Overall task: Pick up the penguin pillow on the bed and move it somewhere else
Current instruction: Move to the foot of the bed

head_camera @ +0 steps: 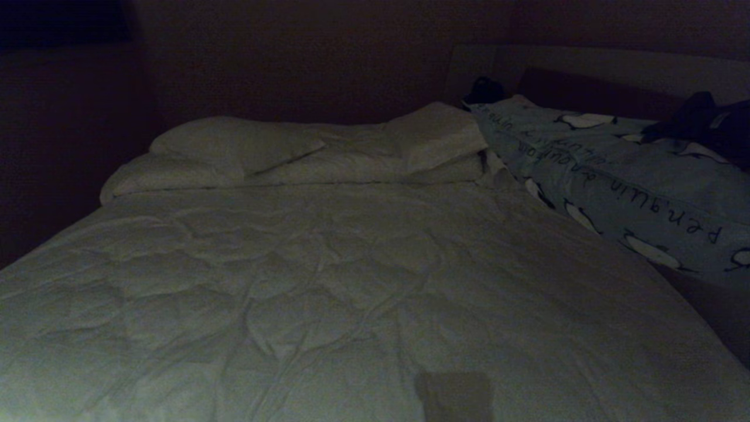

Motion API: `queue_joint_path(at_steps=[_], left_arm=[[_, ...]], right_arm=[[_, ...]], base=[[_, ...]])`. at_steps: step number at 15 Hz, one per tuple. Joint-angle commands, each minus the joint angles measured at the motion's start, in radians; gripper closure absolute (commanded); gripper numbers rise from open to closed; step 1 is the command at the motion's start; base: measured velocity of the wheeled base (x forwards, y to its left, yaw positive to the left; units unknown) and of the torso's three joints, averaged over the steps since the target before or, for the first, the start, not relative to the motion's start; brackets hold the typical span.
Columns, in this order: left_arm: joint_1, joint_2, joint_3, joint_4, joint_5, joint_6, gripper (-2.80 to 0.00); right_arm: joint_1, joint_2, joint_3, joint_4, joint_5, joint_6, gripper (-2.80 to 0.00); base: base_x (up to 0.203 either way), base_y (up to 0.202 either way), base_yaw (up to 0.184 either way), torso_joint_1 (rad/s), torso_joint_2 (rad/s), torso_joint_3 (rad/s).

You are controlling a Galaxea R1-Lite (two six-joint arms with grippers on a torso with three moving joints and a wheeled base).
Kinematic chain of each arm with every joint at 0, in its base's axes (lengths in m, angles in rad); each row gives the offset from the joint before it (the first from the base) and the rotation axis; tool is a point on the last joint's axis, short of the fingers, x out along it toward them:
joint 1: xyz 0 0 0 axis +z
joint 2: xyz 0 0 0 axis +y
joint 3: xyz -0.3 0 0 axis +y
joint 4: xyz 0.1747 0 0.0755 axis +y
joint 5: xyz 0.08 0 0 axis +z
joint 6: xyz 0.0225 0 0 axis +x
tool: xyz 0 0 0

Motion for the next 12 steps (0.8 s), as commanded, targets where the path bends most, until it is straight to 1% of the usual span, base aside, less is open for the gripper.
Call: queue_joint_path(at_steps=[1, 2, 3, 5, 8, 12], left_arm=[[0.0, 0.0, 0.0, 0.0, 0.001, -0.001, 0.0], [0.0, 0.0, 0.0, 0.0, 0.001, -0.001, 0.0], [0.0, 0.0, 0.0, 0.0, 0.001, -0.001, 0.0], [0.0, 0.0, 0.0, 0.0, 0.001, -0.001, 0.0], [0.0, 0.0, 0.0, 0.0, 0.001, -0.001, 0.0], [0.0, 0.0, 0.0, 0.0, 0.001, 0.001, 0.0]], right_arm=[[0.0, 0.004, 0.031, -0.032, -0.012, 0.007, 0.0], [0.0, 0.009, 0.038, -0.044, -0.013, 0.008, 0.0], [0.0, 0.015, 0.071, -0.078, -0.015, 0.009, 0.0], [0.0, 0.026, 0.09, -0.153, -0.023, 0.011, 0.0], [-0.006, 0.024, 0.108, -0.183, -0.051, 0.01, 0.0], [-0.009, 0.019, 0.122, -0.186, -0.051, 0.001, 0.0]], base=[[0.0, 0.0, 0.0, 0.0, 0.0, 0.0], [0.0, 0.0, 0.0, 0.0, 0.0, 0.0], [0.0, 0.0, 0.0, 0.0, 0.0, 0.0], [0.0, 0.0, 0.0, 0.0, 0.0, 0.0], [0.0, 0.0, 0.0, 0.0, 0.0, 0.0], [0.0, 0.0, 0.0, 0.0, 0.0, 0.0]])
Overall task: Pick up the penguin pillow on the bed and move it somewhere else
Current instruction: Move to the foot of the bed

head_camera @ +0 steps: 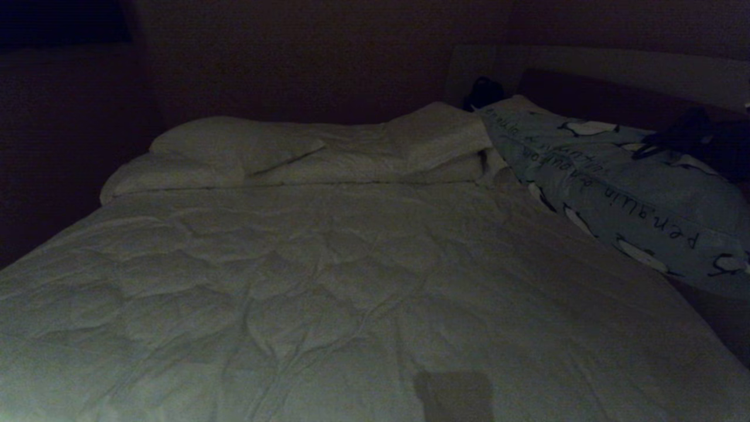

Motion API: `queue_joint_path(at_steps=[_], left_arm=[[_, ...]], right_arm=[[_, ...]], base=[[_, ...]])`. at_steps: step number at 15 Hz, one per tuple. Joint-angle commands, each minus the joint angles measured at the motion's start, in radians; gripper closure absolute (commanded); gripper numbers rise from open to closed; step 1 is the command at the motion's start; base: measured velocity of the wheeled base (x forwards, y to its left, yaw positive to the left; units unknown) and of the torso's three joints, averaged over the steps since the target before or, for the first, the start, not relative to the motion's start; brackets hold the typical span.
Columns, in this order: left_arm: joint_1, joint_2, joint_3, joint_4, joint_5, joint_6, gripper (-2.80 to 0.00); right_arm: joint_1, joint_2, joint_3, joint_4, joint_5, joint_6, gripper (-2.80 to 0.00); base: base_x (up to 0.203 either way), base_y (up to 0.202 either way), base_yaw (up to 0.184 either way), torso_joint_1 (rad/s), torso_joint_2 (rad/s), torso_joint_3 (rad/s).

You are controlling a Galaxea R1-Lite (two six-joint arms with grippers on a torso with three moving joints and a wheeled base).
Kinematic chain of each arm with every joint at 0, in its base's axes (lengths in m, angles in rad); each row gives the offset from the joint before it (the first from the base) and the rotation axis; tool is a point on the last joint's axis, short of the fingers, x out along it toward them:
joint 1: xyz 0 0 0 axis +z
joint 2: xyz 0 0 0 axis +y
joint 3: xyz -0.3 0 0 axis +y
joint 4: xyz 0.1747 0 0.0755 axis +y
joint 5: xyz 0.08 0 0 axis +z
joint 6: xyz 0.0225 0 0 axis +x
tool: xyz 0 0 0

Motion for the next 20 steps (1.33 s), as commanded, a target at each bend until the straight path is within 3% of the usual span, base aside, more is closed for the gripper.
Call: queue_joint_path(at_steps=[1, 16, 20], left_arm=[[0.0, 0.0, 0.0, 0.0, 0.001, 0.001, 0.0], [0.0, 0.0, 0.0, 0.0, 0.001, 0.002, 0.0], [0.0, 0.0, 0.0, 0.0, 0.001, 0.002, 0.0]], right_arm=[[0.0, 0.0, 0.006, -0.006, 0.004, 0.002, 0.0], [0.0, -0.01, 0.029, -0.025, 0.013, 0.002, 0.0], [0.0, -0.007, 0.03, -0.025, 0.013, 0.002, 0.0]], base=[[0.0, 0.0, 0.0, 0.0, 0.0, 0.0], [0.0, 0.0, 0.0, 0.0, 0.0, 0.0], [0.0, 0.144, -0.007, 0.002, 0.0, 0.001]])
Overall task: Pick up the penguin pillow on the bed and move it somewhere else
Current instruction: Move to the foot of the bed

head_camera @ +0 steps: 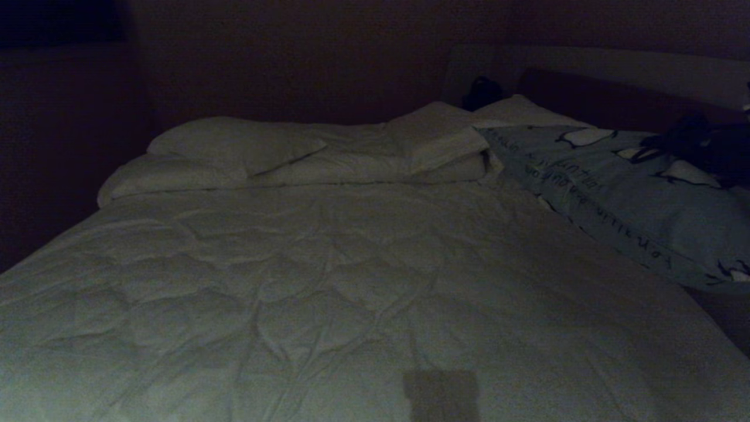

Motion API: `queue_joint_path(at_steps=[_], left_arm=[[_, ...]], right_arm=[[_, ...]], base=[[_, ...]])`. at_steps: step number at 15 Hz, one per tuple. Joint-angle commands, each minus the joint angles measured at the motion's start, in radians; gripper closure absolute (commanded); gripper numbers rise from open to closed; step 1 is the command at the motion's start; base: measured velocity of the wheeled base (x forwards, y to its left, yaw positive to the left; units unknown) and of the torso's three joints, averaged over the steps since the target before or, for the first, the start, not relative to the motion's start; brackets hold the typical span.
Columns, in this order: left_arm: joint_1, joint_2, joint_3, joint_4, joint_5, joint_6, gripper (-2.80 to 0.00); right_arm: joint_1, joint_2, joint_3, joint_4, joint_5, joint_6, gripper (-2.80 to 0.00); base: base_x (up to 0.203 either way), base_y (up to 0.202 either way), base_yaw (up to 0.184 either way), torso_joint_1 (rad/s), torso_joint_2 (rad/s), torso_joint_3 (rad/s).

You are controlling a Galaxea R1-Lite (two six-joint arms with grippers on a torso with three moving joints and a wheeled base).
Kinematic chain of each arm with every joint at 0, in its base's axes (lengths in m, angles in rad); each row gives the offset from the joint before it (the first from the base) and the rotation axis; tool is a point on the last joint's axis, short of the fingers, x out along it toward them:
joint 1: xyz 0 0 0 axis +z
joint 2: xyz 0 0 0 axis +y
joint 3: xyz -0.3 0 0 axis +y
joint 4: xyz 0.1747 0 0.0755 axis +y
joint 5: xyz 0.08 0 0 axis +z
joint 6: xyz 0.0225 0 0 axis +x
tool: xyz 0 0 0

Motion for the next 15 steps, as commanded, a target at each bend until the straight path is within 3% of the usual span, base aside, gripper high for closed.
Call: queue_joint_path(at_steps=[1, 15], left_arm=[[0.001, 0.0, 0.0, 0.0, 0.0, 0.0, 0.0], [0.001, 0.0, 0.0, 0.0, 0.0, 0.0, 0.0]], right_arm=[[-0.002, 0.006, 0.0, -0.001, 0.003, 0.003, 0.0], [0.004, 0.01, 0.004, -0.001, 0.003, 0.001, 0.0]], base=[[0.0, 0.201, 0.001, 0.002, 0.0, 0.007], [0.0, 0.198, 0.0, 0.004, 0.0, 0.004]])
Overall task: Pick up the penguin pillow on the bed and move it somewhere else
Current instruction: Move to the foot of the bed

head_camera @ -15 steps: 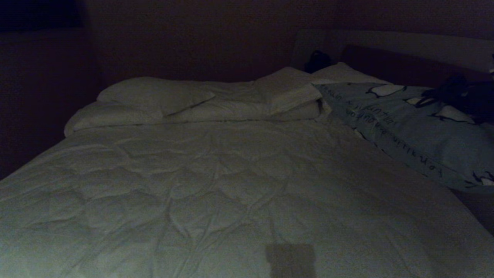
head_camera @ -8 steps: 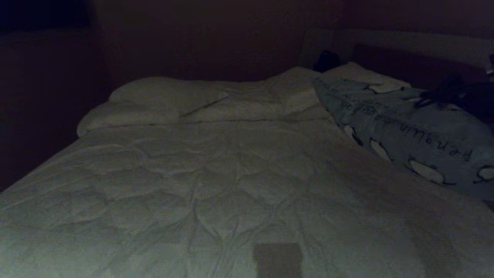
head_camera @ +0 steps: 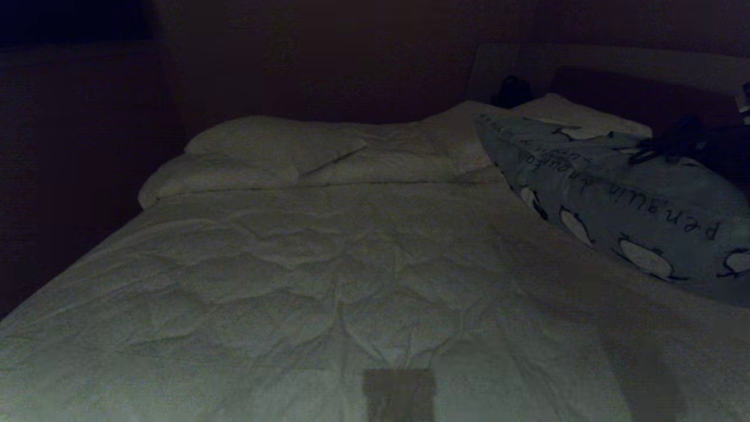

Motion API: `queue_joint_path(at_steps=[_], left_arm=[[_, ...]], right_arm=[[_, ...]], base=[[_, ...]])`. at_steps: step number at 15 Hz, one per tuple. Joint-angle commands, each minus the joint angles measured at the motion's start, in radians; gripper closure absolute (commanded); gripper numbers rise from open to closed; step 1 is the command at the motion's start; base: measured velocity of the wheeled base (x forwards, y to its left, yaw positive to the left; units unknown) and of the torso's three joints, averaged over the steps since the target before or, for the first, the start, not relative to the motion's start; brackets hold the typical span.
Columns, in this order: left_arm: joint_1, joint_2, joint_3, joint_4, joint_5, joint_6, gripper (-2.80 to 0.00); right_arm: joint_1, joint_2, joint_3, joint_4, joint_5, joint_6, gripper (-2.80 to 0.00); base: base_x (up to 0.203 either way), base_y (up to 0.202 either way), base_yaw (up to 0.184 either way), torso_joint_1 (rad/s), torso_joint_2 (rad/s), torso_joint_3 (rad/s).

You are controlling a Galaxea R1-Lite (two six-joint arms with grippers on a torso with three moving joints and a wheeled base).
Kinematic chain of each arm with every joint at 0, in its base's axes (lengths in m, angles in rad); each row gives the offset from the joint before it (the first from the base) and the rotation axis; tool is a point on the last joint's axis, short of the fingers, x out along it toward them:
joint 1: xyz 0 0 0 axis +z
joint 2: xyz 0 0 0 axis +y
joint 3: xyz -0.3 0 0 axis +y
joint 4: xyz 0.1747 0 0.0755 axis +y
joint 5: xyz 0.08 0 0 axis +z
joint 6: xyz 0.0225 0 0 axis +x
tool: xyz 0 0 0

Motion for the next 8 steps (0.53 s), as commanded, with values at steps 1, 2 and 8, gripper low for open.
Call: queue_joint_path(at_steps=[1, 2, 8], left_arm=[[0.0, 0.0, 0.0, 0.0, 0.0, 0.0, 0.0], [0.0, 0.0, 0.0, 0.0, 0.0, 0.0, 0.0], [0.0, 0.0, 0.0, 0.0, 0.0, 0.0, 0.0]], right_arm=[[0.001, 0.003, 0.0, -0.002, 0.003, 0.003, 0.0], [0.003, 0.003, 0.0, -0.002, 0.002, 0.003, 0.0], [0.017, 0.002, 0.012, -0.002, 0.003, -0.017, 0.0]], base=[[0.0, 0.195, 0.0, 0.002, 0.0, 0.003], [0.0, 0.196, 0.002, 0.007, 0.01, -0.001], [0.0, 0.197, 0.0, 0.002, 0.0, 0.002]])
